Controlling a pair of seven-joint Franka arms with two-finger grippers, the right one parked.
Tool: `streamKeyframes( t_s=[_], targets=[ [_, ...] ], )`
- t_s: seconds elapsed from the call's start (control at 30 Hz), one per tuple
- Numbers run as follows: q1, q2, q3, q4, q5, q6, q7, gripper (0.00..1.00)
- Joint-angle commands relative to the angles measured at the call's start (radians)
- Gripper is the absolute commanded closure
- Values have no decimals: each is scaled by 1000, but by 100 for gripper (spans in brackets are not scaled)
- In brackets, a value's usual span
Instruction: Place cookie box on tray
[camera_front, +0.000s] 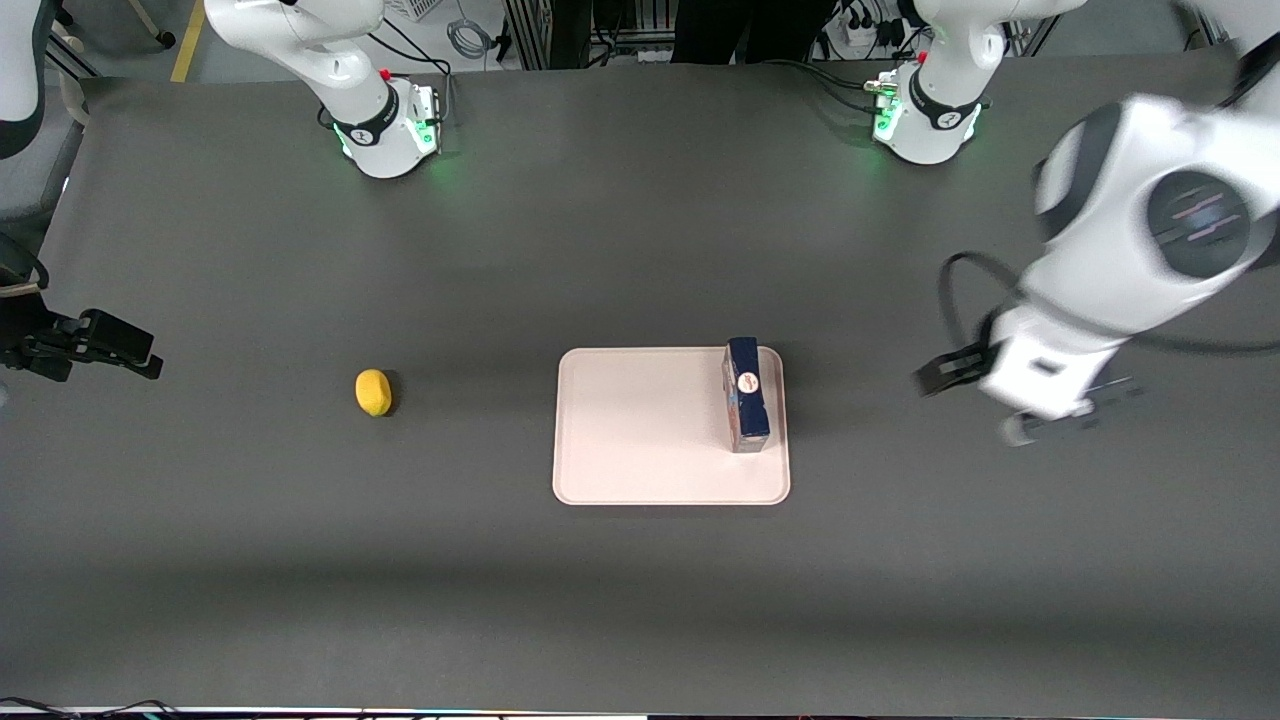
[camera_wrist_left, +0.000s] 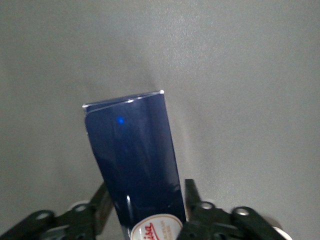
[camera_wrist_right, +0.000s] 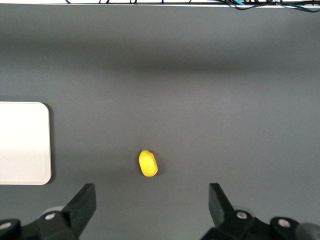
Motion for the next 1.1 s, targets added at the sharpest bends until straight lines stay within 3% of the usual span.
streamKeyframes(
  t_s=[0.0, 0.23, 0.7, 1.07],
  targets=[
    [28, -71, 9, -43, -18, -41, 50, 0],
    [-128, -209, 249, -156, -107, -49, 54, 0],
    [-203, -476, 359, -458, -119, 88, 104, 0],
    [-210, -507, 354, -506, -119, 132, 104, 0]
  ],
)
